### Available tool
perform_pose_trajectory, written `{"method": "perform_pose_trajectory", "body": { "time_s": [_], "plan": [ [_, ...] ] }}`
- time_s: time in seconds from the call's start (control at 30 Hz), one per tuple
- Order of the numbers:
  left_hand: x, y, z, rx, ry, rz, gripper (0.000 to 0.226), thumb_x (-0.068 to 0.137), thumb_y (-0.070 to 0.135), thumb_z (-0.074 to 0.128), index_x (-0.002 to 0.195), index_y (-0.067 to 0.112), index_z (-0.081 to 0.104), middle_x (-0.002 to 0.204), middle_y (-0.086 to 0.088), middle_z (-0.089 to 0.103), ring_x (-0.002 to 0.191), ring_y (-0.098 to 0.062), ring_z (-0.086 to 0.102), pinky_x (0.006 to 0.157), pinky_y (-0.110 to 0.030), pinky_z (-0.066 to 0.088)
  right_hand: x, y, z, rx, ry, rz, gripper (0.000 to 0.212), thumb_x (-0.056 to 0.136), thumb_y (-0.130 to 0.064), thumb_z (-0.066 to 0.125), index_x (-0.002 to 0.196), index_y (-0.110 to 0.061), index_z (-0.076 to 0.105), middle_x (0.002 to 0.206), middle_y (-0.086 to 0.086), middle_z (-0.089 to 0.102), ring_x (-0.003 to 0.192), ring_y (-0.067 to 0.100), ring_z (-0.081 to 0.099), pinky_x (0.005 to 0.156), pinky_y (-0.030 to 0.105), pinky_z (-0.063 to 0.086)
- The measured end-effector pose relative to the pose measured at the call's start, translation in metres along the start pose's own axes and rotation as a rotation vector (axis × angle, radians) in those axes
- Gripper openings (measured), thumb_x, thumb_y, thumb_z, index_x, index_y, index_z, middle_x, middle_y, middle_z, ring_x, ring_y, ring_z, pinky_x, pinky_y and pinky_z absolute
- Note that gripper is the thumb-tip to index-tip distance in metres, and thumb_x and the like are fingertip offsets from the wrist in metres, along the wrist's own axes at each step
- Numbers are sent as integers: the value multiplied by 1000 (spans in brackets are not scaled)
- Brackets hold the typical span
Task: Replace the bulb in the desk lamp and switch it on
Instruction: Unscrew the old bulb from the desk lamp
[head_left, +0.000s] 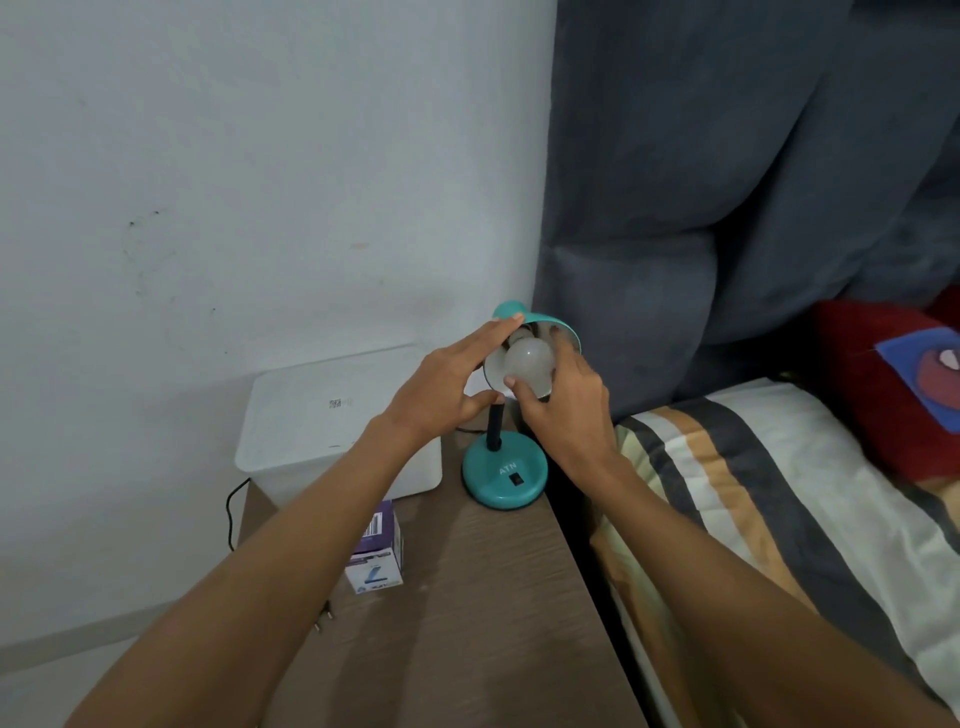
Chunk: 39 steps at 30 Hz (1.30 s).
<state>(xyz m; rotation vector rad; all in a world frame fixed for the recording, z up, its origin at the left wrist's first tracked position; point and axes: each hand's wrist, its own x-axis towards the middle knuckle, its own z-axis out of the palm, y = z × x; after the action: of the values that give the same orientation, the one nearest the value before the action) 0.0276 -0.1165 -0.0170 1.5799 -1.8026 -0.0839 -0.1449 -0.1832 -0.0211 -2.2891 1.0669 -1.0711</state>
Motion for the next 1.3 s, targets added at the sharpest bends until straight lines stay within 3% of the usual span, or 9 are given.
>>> {"method": "perform_pose_trajectory", "body": {
  "time_s": [0.1,0.27,0.43,0.53,0.67,0.83,1.07,1.2,1.3],
  "plan": [
    [0,0,4,-4,12,-1,90,88,22,81,162,28,30,163,-2,41,150,-20,41,115,-47,46,4,-4,-1,-7,-32,60,58,88,-42,72,136,-17,49,119,12,66,100,35,67,83,45,56],
    [0,3,6,-35,23,-15,92,86,20,82,161,32,29,163,-2,42,149,-19,43,114,-43,47,1,-8,3,-193,-22,-81,70,82,-7,74,145,-21,46,137,13,44,115,32,47,89,44,54],
    [-1,1,8,-38,32,-19,91,87,15,81,161,30,30,163,-2,41,150,-18,40,115,-43,47,-2,-5,6,-24,-6,25,70,89,-34,72,146,-12,39,139,15,51,118,33,57,90,43,51],
    [-1,1,8,-43,28,-25,94,86,16,82,161,33,29,163,-2,41,150,-19,41,115,-45,47,2,-7,4,-101,-23,22,62,90,-26,72,144,-11,46,132,15,57,112,37,60,87,45,52],
    [-2,3,7,-51,30,-24,92,87,18,82,161,31,30,163,-1,41,149,-18,43,115,-43,46,-1,-9,4,-215,-28,-87,71,81,-5,73,145,-21,46,140,13,42,120,31,44,86,42,56],
    [-3,2,6,-48,33,-27,92,87,13,81,161,31,30,163,-1,41,151,-18,39,116,-45,45,-1,-7,7,-83,-13,7,67,90,-31,71,146,-13,40,140,14,50,117,34,58,89,41,51],
    [-3,3,7,-45,39,-29,92,87,17,82,161,32,30,163,0,42,149,-17,42,115,-42,46,-2,-9,5,-183,-36,-67,71,83,-5,72,146,-23,45,141,13,39,121,33,44,86,46,56],
    [-2,1,7,-39,32,-33,94,86,13,81,161,34,28,163,1,41,150,-17,40,116,-44,46,-4,-7,6,-63,-11,14,70,89,-26,72,149,-18,37,143,16,46,117,36,58,92,45,53],
    [-3,1,8,-51,34,-37,94,86,13,81,160,38,28,163,4,41,151,-15,39,116,-44,46,-1,-5,6,-57,-14,31,63,90,-23,72,146,-11,44,134,15,56,112,37,60,90,45,51]
  ]
}}
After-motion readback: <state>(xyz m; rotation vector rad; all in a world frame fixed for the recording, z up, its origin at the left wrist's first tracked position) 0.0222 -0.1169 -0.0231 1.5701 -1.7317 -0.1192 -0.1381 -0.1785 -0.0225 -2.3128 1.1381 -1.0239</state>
